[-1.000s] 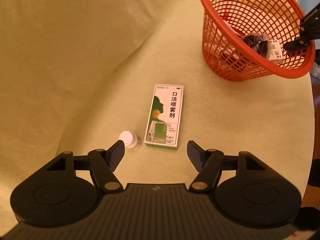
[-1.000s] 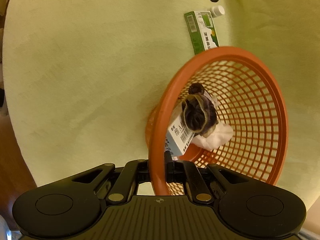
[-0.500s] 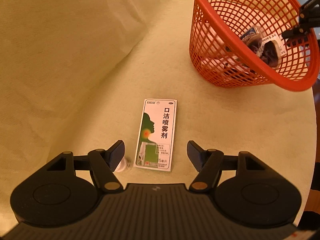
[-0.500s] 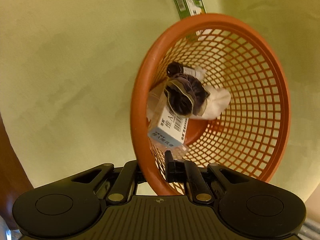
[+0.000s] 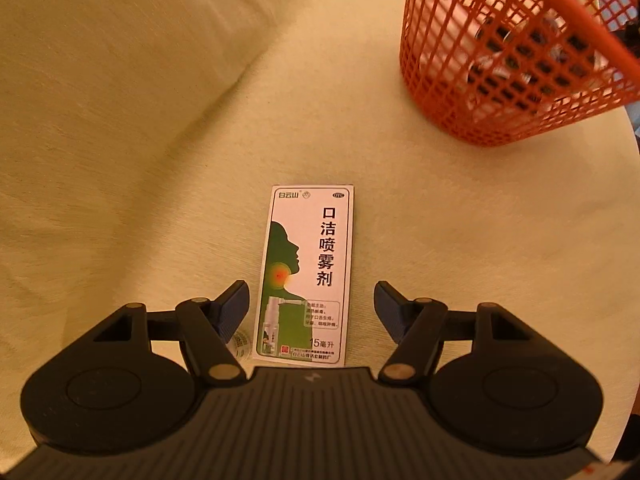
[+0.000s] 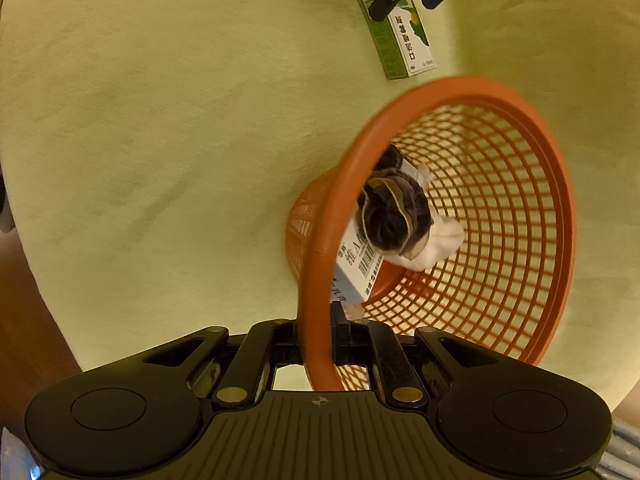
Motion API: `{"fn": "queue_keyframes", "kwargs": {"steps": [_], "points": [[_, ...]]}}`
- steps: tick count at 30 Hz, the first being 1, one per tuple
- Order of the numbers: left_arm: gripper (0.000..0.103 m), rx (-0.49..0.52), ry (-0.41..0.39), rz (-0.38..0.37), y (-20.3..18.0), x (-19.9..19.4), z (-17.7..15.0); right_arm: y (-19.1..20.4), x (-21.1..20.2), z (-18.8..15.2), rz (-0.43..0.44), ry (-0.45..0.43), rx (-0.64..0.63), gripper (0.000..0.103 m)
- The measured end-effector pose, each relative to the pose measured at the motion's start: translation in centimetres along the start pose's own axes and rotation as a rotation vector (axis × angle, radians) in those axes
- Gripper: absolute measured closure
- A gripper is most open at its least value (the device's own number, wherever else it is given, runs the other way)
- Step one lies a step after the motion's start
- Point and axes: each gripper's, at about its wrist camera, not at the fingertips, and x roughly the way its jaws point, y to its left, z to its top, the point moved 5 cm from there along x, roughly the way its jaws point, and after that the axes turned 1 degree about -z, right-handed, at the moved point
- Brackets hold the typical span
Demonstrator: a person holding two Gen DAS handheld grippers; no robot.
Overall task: Organize objects
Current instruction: 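Move the left gripper to the green-and-white spray box and grasp it, then carry the spray box over the wastebasket and open the left gripper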
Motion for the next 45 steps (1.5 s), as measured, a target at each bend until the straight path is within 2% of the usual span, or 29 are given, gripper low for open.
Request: {"fn": "queue_keyframes", "kwargs": {"steps": [7, 10, 25, 36, 45], "points": [[0.040, 0.011, 0.026, -0.010, 0.6, 2.2, 0.3, -0.3, 0.2, 0.5, 0.015, -0.004, -0.004, 0.098], [0.043, 0.016, 0.036, -0.017, 0.7, 2.8, 0.3, -0.5, 0.6, 0.8, 0.017, -0.005, -0.004, 0.098], [0.053, 0.008, 0.050, -0.026, 0.7, 2.7, 0.1, -0.6, 0.9, 0.9, 0.021, -0.005, -0.008, 0.098], [0.053, -0.007, 0.028, -0.017, -0.6, -0.6, -0.2, -0.2, 0.9, 0.9, 0.018, -0.005, -0.027, 0.098], [0.053, 0.011, -0.018, -0.008, -2.1, -6.4, 0.7, 0.3, 1.0, 1.0, 0.011, -0.006, -0.063, 0.099]]}}
